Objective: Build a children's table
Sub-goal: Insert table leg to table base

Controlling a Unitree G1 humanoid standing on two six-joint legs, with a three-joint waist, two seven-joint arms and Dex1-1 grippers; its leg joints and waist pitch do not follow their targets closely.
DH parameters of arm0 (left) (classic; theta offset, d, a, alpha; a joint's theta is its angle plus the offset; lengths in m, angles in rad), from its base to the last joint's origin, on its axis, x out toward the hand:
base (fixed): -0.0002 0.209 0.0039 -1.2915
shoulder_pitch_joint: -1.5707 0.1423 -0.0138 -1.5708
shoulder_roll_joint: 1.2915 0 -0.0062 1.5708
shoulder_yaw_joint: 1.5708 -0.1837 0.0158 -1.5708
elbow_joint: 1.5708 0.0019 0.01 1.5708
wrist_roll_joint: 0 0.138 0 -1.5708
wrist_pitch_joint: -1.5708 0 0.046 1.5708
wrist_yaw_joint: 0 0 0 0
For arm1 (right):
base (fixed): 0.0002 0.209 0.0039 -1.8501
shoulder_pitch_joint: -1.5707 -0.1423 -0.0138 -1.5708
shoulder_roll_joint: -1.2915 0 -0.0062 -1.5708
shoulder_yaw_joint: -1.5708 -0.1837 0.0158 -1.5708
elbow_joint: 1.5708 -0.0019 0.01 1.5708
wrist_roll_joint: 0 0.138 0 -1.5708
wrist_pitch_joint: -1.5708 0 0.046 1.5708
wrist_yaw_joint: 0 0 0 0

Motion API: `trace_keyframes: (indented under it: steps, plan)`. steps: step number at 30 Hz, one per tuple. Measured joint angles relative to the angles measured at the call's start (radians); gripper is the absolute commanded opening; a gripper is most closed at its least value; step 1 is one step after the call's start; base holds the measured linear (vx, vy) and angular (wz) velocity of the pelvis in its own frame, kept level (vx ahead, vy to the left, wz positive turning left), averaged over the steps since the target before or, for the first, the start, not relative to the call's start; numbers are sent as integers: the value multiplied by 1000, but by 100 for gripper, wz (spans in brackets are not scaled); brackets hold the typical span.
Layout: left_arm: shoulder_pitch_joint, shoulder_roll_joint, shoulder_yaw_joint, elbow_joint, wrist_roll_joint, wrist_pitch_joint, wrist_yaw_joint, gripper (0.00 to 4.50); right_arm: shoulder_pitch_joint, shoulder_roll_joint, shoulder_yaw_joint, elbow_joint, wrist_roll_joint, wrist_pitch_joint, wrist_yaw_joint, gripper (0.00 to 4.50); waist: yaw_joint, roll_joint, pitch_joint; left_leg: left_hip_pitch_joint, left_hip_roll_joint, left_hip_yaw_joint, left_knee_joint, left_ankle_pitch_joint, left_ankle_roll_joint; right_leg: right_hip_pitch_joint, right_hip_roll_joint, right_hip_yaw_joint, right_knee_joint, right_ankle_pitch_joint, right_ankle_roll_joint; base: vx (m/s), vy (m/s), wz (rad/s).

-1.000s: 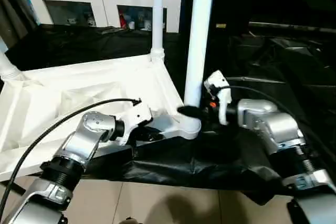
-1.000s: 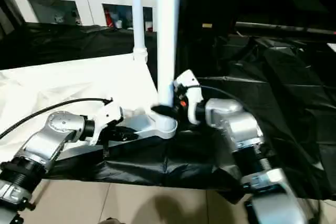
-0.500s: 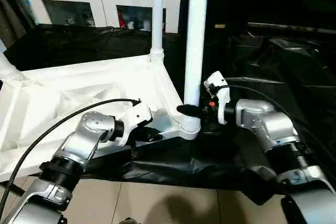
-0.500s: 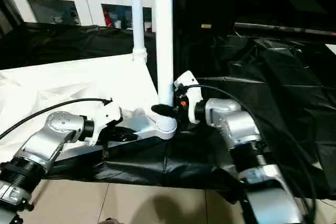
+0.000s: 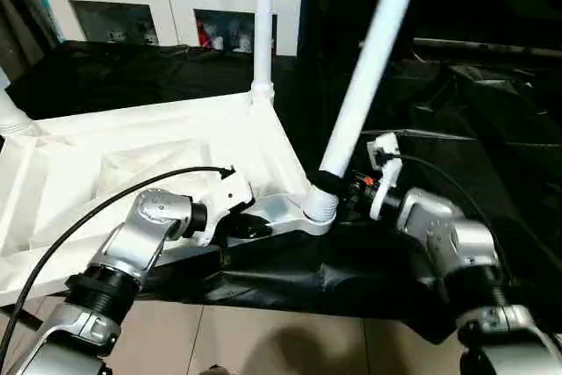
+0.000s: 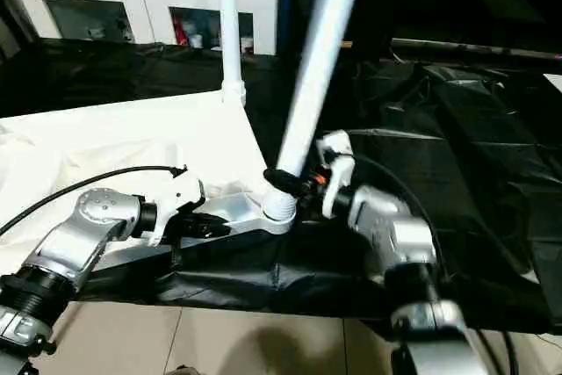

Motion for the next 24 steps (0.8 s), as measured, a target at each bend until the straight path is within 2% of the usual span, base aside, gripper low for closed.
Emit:
trace_keyframes:
  steps: [2,5,8,12,16,18,24]
  plan:
    - [0,-1,0,2,0,0,0,0,34,16,-14,-18,8,-30,-12,189,1,1,-1,0,0,0,0,0,0,0,0,0,-1,0,0,0,0,0]
    - [0,-3,0,5,0,0,1,0,72,21,-1,-45,-1,-85,-24,189,0,1,-1,2,0,0,0,0,0,1,0,0,0,0,0,0,0,0]
    - [0,-2,0,14,0,0,1,0,117,15,51,-85,-61,-181,-34,189,-2,2,-2,7,0,0,-1,0,0,5,0,1,-1,-1,2,0,0,0]
    - [0,-3,0,22,0,0,2,0,139,-9,116,-145,-136,-225,-59,189,-3,2,-3,12,-1,0,-3,0,0,10,0,1,-2,-4,7,0,0,0]
    - [0,-3,0,29,0,-1,2,0,127,-22,148,-162,-172,-227,-67,189,-6,1,-3,17,-1,0,-7,0,0,14,0,1,-6,-4,7,0,0,0]
    - [0,-3,0,29,0,-1,2,0,95,-41,174,-153,-194,-201,-49,189,-7,1,-3,17,-1,0,-7,0,0,15,1,1,-8,-4,6,0,0,0]
    - [0,1,0,29,0,-2,-9,0,27,-72,183,-116,-192,-123,41,189,-7,-2,-4,18,-1,0,-8,0,0,17,1,1,-9,-4,6,0,0,0]
